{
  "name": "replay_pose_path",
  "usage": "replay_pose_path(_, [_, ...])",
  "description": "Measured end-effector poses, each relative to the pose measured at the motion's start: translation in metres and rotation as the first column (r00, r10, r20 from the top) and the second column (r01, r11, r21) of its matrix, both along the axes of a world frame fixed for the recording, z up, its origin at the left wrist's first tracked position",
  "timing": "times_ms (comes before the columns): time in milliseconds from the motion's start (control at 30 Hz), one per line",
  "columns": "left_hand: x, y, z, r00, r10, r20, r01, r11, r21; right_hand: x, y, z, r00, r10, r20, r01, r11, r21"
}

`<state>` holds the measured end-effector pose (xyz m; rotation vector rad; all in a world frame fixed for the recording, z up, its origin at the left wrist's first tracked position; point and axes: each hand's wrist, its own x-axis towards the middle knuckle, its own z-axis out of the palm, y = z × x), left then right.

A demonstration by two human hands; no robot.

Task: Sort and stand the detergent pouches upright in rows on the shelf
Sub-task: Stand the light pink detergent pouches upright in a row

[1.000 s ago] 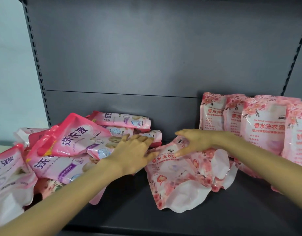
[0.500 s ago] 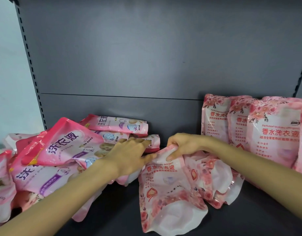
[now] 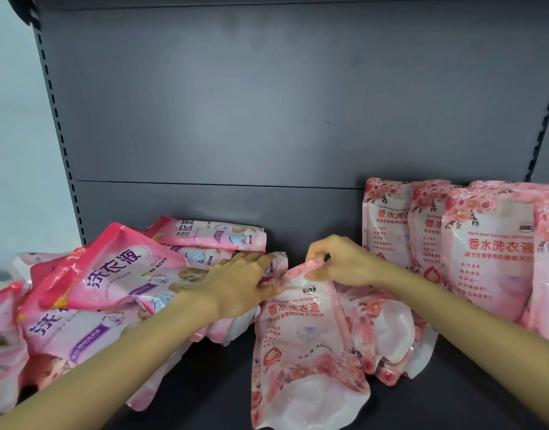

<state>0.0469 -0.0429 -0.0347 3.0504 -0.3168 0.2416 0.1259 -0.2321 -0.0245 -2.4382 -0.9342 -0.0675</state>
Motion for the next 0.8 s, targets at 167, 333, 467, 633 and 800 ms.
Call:
replay_pose_path(167, [0.006, 0.004, -0.002, 1.0, -0.02, 0.013, 0.02, 0.999, -0.05, -0.008, -0.005, 0.002, 0.999, 0.043, 0.0, -0.043, 0.994, 0.105])
replay_pose_path(333, [0.008, 0.005, -0.003, 0.999, -0.048, 0.01, 0.049, 0.995, -0.084, -0.013, -0.015, 0.006, 0.996, 0.089, -0.003, -0.086, 0.969, 0.232])
replay_pose_path(467, [0.009, 0.006, -0.001, 0.999, -0.049, -0.012, 0.044, 0.962, -0.271, -0.022, -0.025, 0.018, 0.992, 0.124, -0.007, -0.113, 0.921, 0.372])
replay_pose_path(633, [0.007, 0.004, 0.01, 0.982, -0.173, -0.072, 0.051, 0.617, -0.785, -0.032, -0.032, 0.032, 0.993, 0.117, 0.006, -0.102, 0.842, 0.53])
replay_pose_path(800, [0.001, 0.0, 0.02, 0.972, -0.228, -0.057, 0.001, 0.247, -0.969, -0.037, -0.032, 0.038, 0.994, 0.098, -0.039, -0.049, 0.755, 0.654])
